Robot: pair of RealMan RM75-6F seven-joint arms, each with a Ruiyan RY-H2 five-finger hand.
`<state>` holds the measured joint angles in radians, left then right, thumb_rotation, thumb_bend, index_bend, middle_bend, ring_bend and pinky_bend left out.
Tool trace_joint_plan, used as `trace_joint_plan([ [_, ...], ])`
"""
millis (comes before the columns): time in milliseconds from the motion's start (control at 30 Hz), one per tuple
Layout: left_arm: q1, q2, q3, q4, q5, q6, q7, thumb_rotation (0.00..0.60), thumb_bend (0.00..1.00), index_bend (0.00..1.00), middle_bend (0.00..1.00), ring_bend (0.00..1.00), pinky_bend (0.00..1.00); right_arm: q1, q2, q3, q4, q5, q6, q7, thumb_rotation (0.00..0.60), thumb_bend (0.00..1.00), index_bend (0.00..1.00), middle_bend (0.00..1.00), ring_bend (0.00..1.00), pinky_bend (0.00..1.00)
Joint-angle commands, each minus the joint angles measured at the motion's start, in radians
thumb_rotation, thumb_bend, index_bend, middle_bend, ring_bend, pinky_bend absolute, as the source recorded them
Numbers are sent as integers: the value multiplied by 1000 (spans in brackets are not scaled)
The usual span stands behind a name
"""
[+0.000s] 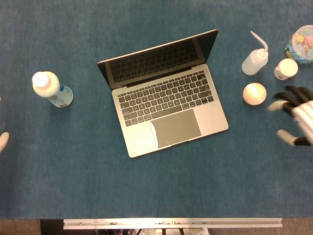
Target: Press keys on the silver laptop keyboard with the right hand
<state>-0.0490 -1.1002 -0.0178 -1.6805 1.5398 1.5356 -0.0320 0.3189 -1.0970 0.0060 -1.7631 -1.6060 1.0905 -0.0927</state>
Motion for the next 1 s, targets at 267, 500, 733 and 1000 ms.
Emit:
trace_joint_plan([
  [267, 10, 8, 2, -8, -1, 11, 3, 600, 246, 226, 162, 94, 82, 130, -122, 9, 25, -48, -117, 60, 307, 39, 407, 253, 113, 43],
  [500, 18, 13, 3, -12, 0, 20, 3, 600, 246, 226, 162, 94, 82, 212, -197, 28, 49, -39, -194, -6, 234, 0, 445, 253, 101, 0],
  [733, 27, 17, 4, -10, -3, 29, 1, 600, 246, 226, 162, 94, 82, 259, -270, 30, 81, -24, -237, -96, 170, 0, 498, 253, 59, 0],
  [1000, 31, 20, 3, -4, -4, 30, -8, 600, 246, 226, 162, 94, 82, 282, -379, 21, 171, -13, -232, -205, 167, 0, 498, 251, 50, 0],
])
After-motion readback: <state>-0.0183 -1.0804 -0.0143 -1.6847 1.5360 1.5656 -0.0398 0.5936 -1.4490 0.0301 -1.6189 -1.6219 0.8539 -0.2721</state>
